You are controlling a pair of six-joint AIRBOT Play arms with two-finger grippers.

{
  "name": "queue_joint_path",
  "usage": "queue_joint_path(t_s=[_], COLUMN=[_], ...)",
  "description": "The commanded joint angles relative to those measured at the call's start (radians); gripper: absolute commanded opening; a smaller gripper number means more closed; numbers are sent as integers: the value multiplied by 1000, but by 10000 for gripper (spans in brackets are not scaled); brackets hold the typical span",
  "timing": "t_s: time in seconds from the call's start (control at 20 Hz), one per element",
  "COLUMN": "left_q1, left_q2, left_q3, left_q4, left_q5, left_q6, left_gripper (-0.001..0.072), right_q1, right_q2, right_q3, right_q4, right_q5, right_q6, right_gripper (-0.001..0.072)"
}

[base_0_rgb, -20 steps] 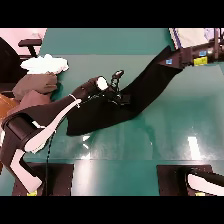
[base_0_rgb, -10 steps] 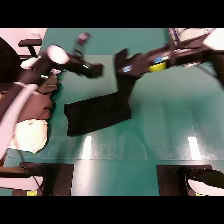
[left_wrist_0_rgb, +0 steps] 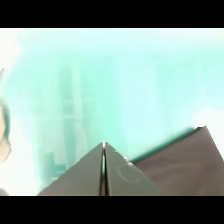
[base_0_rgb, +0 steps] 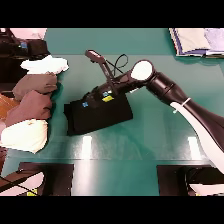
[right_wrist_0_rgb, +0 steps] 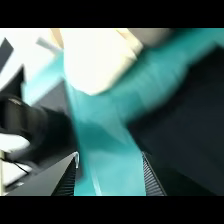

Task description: Fold the shirts.

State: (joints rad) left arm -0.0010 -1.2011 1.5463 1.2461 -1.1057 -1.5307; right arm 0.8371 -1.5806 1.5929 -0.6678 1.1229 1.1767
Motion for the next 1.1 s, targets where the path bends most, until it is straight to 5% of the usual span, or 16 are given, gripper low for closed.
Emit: queue_joint_path(t_s=[0.0,0.15,0.25,0.45,0.75,0.9,1.0,1.05], left_q1=[21,21,21,21,21,21,13,-1], left_q2=[20,20,20,19,19,19,19,19], left_q3=[1,0,0,0,0,0,0,0], left_q4=[3,3,3,3,-5,-38,-51,-46], left_q5=[-39,-39,-36,-21,-21,-22,-24,-28], left_q6=[20,21,21,20,20,20,21,20], left_gripper=[24,23,23,23,23,23,22,22], right_q1=[-143,-350,-476,-550,-384,-323,-297,-296], right_q2=[46,112,84,-72,-302,-391,-424,-426], right_q3=[-103,-303,-383,-411,-161,-32,34,50], right_q4=[-145,-251,-238,-96,-12,47,39,39], right_q5=[94,72,79,80,80,80,80,72], right_q6=[52,106,106,87,71,71,71,71], right_gripper=[469,474,675,651,614,436,70,18])
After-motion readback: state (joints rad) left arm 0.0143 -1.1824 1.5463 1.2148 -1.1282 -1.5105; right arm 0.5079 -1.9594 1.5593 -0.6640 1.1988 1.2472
